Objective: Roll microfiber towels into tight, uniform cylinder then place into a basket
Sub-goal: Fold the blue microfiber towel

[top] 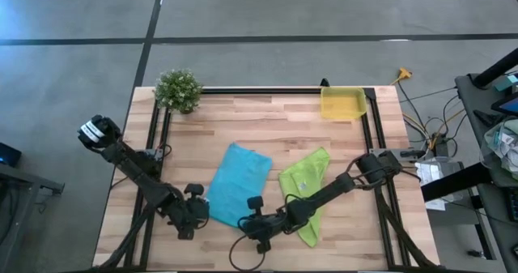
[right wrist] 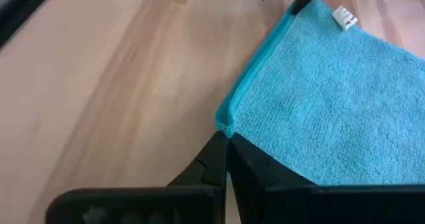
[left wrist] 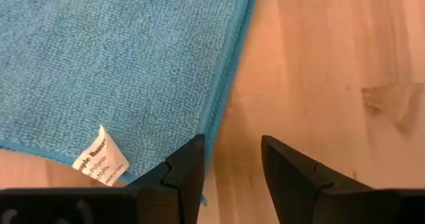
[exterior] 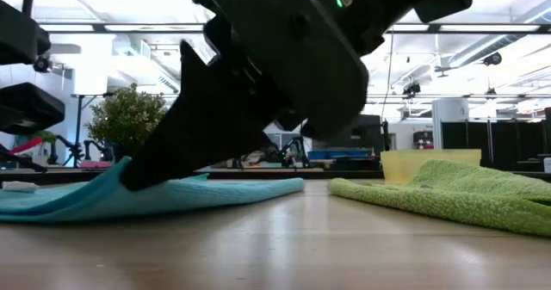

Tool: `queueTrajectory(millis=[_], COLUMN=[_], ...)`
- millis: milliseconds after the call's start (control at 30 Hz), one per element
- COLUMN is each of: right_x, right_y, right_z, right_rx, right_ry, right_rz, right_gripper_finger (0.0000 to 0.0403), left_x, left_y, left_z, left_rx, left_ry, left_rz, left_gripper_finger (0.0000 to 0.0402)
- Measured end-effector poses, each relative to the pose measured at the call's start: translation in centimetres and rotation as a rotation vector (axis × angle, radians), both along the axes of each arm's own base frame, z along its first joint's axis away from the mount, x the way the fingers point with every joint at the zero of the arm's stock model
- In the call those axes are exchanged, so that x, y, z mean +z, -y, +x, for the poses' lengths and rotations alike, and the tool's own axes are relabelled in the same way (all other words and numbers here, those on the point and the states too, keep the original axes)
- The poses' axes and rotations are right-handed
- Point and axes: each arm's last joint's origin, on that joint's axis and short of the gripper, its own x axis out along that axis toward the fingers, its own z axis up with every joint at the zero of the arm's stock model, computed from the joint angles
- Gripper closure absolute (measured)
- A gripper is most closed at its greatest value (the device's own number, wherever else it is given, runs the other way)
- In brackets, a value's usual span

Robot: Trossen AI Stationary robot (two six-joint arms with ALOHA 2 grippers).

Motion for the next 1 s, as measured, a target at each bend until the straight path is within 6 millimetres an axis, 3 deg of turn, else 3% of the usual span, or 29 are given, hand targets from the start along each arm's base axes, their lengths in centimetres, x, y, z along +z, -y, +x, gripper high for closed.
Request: queueTrajectory(millis=[233, 500, 800, 1000], right_x=[0.1, 0.2, 2.8, 3.5], right_y=[-0.1, 0.0, -0.6, -1.6], right_z=[0.0, 0.1, -0.4, -1.1], right_rx=[-0.030, -0.121, -0.117, -0.083], right_ry=[0.008, 0.029, 0.084, 0.089], right_rz=[0.040, 0.070, 0.088, 0.093], right_gripper_finger=[0.0394, 0.0394, 0.0394, 0.0394], left_x=[-0.3, -1.1, -1.6, -1.0], left_y=[0.4, 1.9, 2.8, 3.3], left_z=[-0.3, -0.9, -1.8, -1.9], left_rx=[0.009, -0.046, -0.073, -0.111], left_ry=[0.110, 0.133, 0.176, 0.221], left_rz=[0.143, 0.143, 0.213, 0.261], left_gripper_finger=[0.0270, 0.0253, 0.0199, 0.0189])
